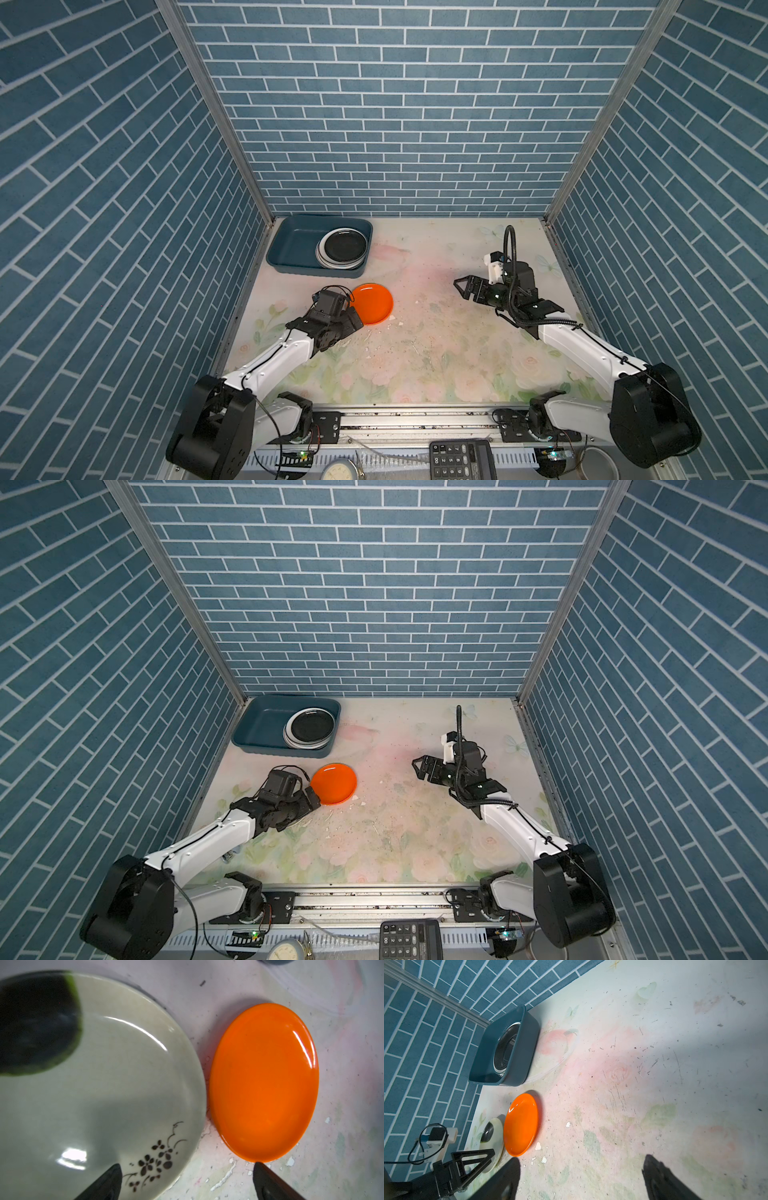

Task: Place the plates into the plastic bin on the countertop
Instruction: 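Lower the left gripper onto the cream plate edge nearest the robot, then grip the cream plate rim with the left gripper and tilt it up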

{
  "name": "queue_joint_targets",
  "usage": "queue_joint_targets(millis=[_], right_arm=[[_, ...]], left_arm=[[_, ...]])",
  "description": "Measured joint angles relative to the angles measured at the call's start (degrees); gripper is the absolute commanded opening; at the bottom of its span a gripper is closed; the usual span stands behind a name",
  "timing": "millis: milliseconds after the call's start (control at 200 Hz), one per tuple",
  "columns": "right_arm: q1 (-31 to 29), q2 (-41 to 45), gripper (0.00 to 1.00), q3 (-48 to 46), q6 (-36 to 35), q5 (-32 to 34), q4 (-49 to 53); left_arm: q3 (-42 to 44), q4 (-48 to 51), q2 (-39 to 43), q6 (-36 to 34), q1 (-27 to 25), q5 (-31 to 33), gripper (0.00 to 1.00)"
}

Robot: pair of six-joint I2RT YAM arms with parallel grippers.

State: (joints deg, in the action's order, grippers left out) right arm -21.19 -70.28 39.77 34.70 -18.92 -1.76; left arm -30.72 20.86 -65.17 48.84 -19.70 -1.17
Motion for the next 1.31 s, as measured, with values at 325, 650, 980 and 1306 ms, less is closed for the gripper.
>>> queue_joint_targets(millis=[325, 650, 980, 1306], right_arm=[[0.0, 0.1, 0.92, 0.0, 0.0, -2.4, -1.1], [0.1, 1.4, 0.92, -0.1, 1.5, -5.9, -5.2], [0.1, 1.7, 0.92, -1.4, 3.7, -7.7, -8.9], [0.1, 1.7, 0.92, -2.0, 4.5, -7.6, -9.8]], left_arm=[[2.2, 10.5, 16.7, -1.0, 9.8, 2.4, 0.98], [11.0, 10.1, 27.5, -2.6, 25.3, -9.7, 0.8], [15.2, 0.4, 19.5, -3.2, 30.4, -18.6, 0.59], [16.9, -4.7, 17.4, -2.9, 32.1, -19.5, 0.38]])
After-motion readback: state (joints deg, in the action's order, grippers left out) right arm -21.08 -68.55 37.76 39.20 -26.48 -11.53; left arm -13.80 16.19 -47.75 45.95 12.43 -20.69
